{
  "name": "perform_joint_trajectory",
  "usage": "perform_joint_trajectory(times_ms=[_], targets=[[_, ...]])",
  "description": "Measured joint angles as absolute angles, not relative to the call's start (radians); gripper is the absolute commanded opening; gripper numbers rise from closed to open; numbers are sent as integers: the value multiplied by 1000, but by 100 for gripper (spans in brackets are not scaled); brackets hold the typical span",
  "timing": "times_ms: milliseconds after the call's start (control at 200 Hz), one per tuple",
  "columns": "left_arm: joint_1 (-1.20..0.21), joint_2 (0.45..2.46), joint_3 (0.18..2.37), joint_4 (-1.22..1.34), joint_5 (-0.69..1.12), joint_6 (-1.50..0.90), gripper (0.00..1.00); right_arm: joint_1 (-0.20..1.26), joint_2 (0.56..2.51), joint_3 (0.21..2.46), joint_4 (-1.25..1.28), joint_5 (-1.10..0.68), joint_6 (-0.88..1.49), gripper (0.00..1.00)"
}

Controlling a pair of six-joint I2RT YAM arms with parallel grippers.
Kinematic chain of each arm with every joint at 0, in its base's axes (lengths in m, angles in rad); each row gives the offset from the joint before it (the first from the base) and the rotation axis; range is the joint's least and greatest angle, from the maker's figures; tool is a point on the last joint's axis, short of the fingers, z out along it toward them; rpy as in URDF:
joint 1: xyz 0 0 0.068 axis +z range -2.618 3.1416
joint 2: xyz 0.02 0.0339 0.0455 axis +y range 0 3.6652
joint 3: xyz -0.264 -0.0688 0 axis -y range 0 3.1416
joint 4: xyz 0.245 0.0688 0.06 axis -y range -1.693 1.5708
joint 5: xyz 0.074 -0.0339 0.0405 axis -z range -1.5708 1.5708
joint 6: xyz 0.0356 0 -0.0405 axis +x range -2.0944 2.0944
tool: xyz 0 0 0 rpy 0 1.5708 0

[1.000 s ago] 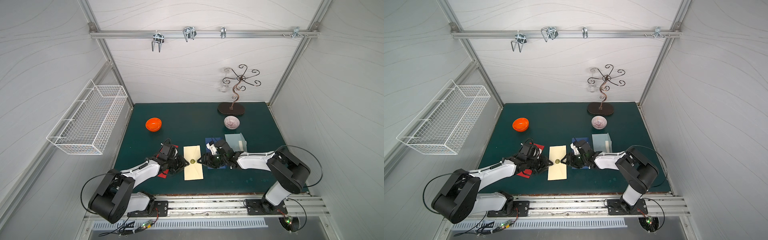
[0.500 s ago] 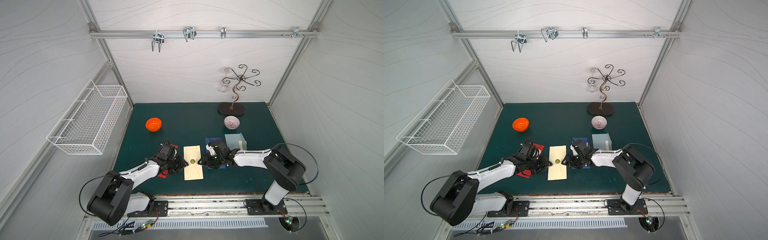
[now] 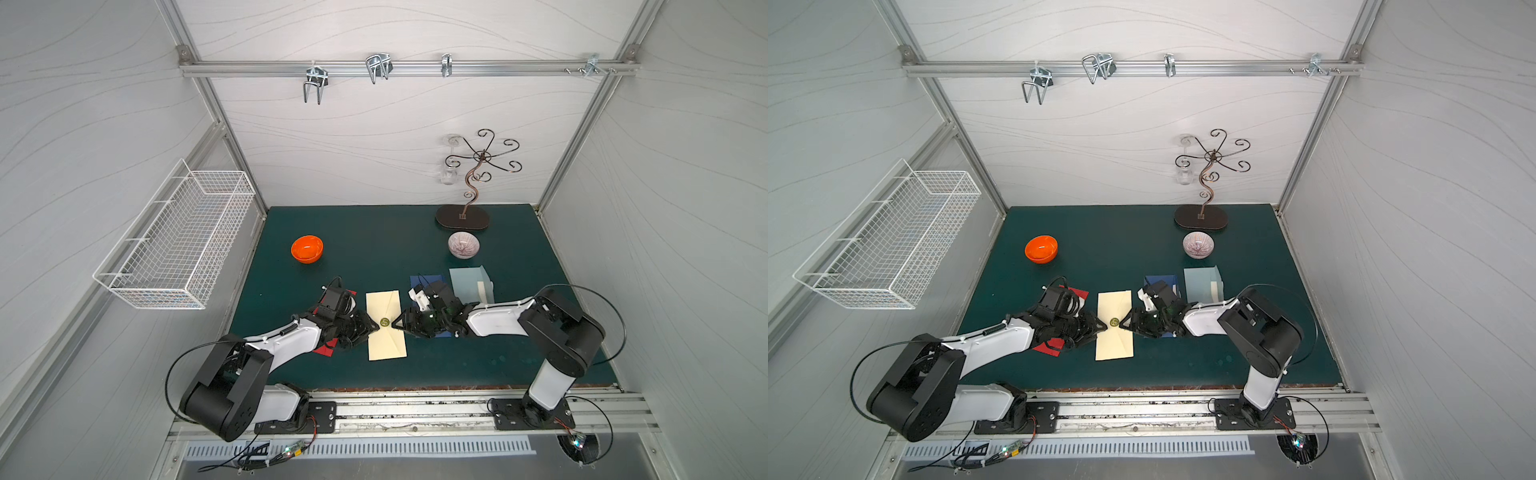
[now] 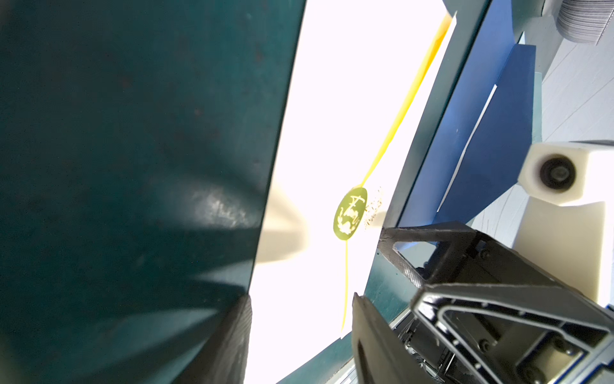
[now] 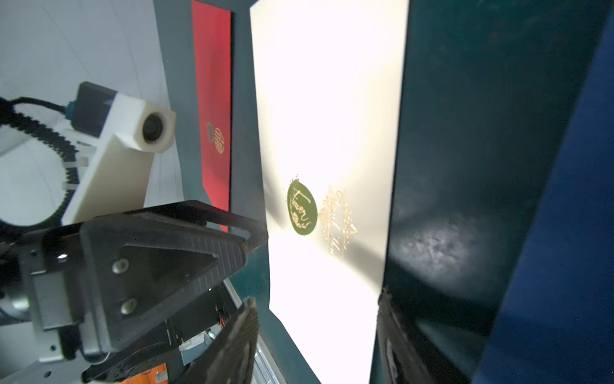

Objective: Open the envelope
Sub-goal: Pick up the envelope from the center of the board.

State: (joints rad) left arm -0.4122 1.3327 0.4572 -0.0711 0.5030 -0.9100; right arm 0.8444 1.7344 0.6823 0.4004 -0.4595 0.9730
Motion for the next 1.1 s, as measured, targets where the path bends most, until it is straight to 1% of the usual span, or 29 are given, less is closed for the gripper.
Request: perform_joint_trajectory(times_ms=[140, 330, 680, 956, 1031, 1101], targets=[[-412, 1333, 457, -70, 503, -913, 52, 835, 1739, 634, 493, -480, 1006, 51], [-412, 1333, 457, -69, 503, -918, 52, 831, 1740, 622, 522, -484, 1013, 50], [-414, 1332, 455, -55, 509, -921, 52, 843, 1655, 620, 492, -462, 969, 47], [-415, 1332, 446, -16, 545, -926, 52, 852, 1642, 620, 478, -461, 964, 44], [-415, 1332, 446, -2, 556, -931, 52, 852, 1642, 620, 468, -459, 960, 41], [-415, 1332, 444, 14, 564, -936, 52, 852, 1642, 623, 450, -456, 958, 40]])
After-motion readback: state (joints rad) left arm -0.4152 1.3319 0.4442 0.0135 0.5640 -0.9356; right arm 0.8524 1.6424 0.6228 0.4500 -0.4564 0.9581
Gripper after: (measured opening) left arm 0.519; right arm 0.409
